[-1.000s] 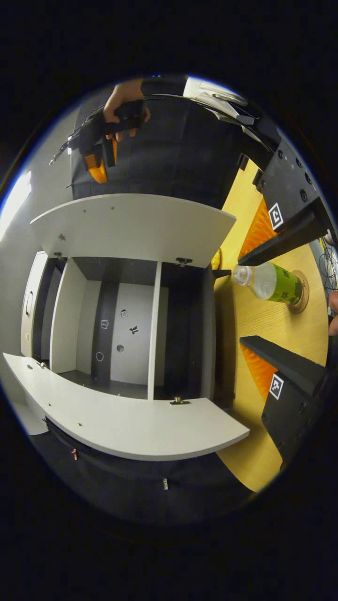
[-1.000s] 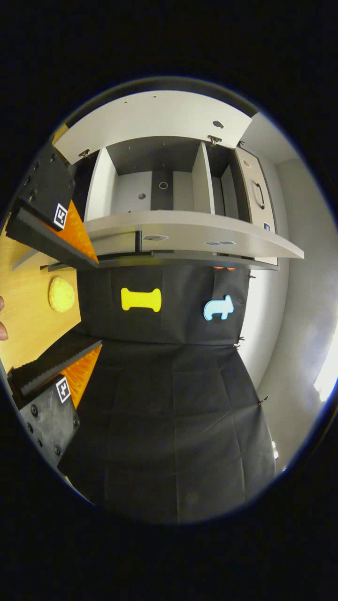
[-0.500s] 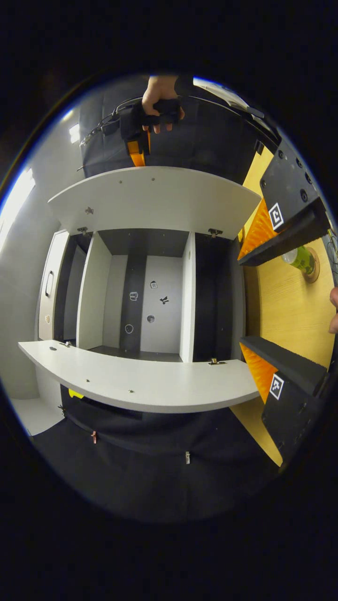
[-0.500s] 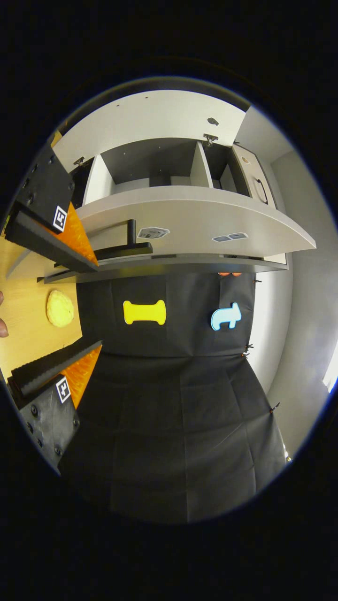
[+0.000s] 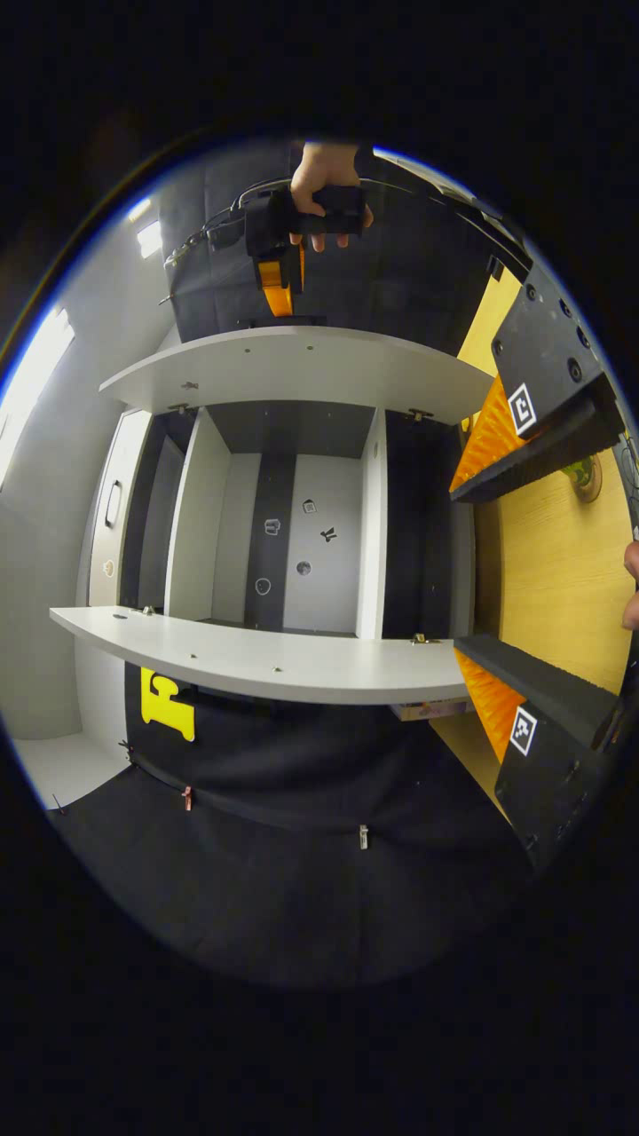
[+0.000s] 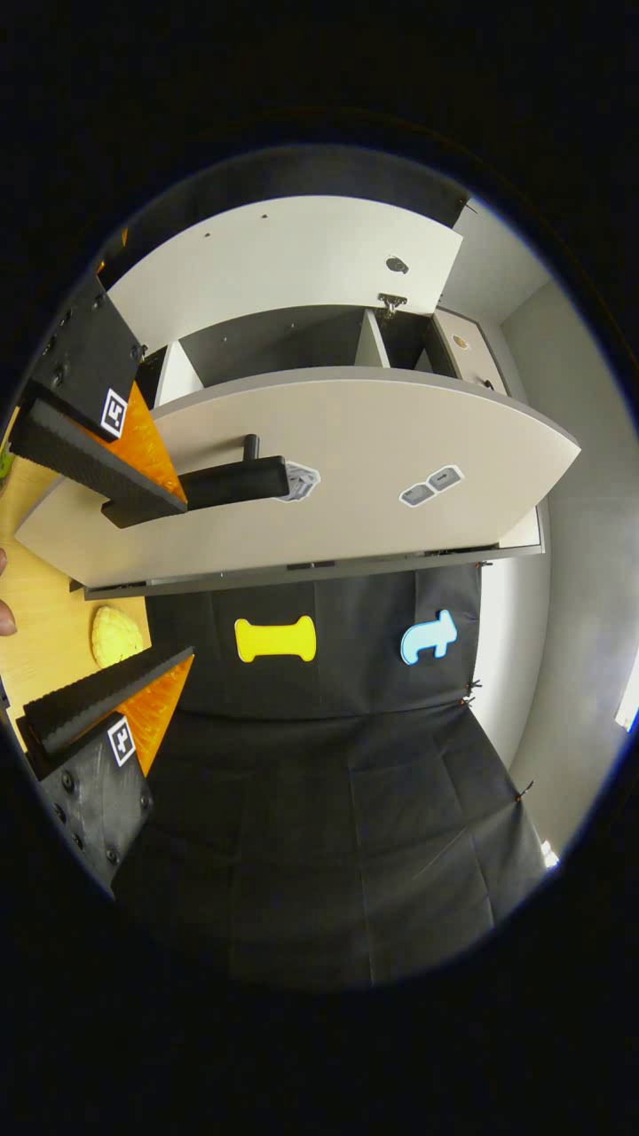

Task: Grasp the bottle in the cabinet with the left hand and place it on the coaster, then close the right door with the right hand and the left door with the left hand.

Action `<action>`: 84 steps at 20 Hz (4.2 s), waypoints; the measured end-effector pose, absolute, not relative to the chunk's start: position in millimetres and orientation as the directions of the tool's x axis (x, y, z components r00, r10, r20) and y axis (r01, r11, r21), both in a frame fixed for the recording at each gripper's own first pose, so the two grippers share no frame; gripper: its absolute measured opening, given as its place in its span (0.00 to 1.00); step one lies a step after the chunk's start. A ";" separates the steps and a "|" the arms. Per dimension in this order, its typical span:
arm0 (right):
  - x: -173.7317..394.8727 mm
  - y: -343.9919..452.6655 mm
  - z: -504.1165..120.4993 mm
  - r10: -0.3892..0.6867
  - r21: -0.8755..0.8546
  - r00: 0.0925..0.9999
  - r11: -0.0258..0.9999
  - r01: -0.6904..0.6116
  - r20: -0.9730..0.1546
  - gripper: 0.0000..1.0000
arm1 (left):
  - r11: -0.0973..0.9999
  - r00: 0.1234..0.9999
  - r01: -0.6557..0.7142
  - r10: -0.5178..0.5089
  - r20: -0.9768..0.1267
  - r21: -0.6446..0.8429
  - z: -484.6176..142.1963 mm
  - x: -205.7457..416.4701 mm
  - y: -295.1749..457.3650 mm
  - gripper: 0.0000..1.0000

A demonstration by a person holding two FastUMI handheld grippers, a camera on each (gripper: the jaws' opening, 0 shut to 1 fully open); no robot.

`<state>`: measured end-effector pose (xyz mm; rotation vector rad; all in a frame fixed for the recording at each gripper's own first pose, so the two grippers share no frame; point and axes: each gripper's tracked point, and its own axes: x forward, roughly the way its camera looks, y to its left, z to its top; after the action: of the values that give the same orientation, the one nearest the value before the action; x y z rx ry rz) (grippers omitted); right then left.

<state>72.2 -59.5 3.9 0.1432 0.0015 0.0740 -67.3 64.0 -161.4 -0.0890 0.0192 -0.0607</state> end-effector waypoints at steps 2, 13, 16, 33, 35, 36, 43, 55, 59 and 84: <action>76.6 -40.1 3.0 0.100 0.152 0.995 0.983 -0.100 0.005 0.97 | 0.996 0.999 0.029 -0.031 -0.022 -0.088 -160.3 -66.1 77.2 0.95; 124.1 49.9 1.1 0.196 0.129 0.980 0.972 -0.197 0.020 0.98 | 0.989 0.992 -0.112 0.106 -0.063 -0.093 -157.4 -81.2 139.1 0.95; 125.7 52.9 0.6 0.198 0.135 0.980 0.971 -0.198 0.015 0.98 | 0.985 0.988 -0.152 0.147 -0.056 -0.086 -148.9 -82.2 158.7 0.95; 115.2 70.0 -4.1 0.181 0.065 0.983 0.982 -0.179 -0.025 0.98 | 0.948 0.958 -0.286 0.286 -0.025 -0.141 -56.2 -20.5 259.7 0.95; 101.2 65.3 -5.6 0.186 0.057 0.982 0.981 -0.184 -0.026 0.98 | 0.951 0.958 -0.287 0.288 -0.012 -0.114 -41.5 -9.7 264.3 0.95; 94.6 62.6 -5.7 0.185 0.051 0.982 0.982 -0.184 -0.023 0.98 | 0.953 0.958 -0.287 0.288 -0.005 -0.101 -36.0 -4.1 265.6 0.95; 53.5 48.1 -4.3 0.191 0.012 0.981 0.981 -0.191 -0.005 0.97 | 0.957 0.962 -0.271 0.269 -0.038 -0.106 -41.5 26.7 264.6 0.95; 29.7 25.3 -16.2 0.175 0.014 0.984 0.984 -0.175 -0.016 0.96 | 0.971 0.973 -0.232 0.230 -0.033 -0.060 -37.7 27.3 232.1 0.92; 27.8 19.3 -17.7 0.171 0.016 0.985 0.985 -0.171 -0.021 0.96 | 0.984 0.985 -0.171 0.169 -0.032 -0.054 -35.9 29.3 201.8 0.92; 21.9 -56.7 -16.0 0.059 0.033 0.998 0.998 -0.058 -0.017 0.96 | 0.993 0.996 0.086 -0.087 -0.001 -0.076 -31.7 117.6 35.2 0.90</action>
<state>21.9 -56.7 -16.0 0.0323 0.0178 0.0587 117.6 35.2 -31.7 -0.0761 0.0043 -0.0868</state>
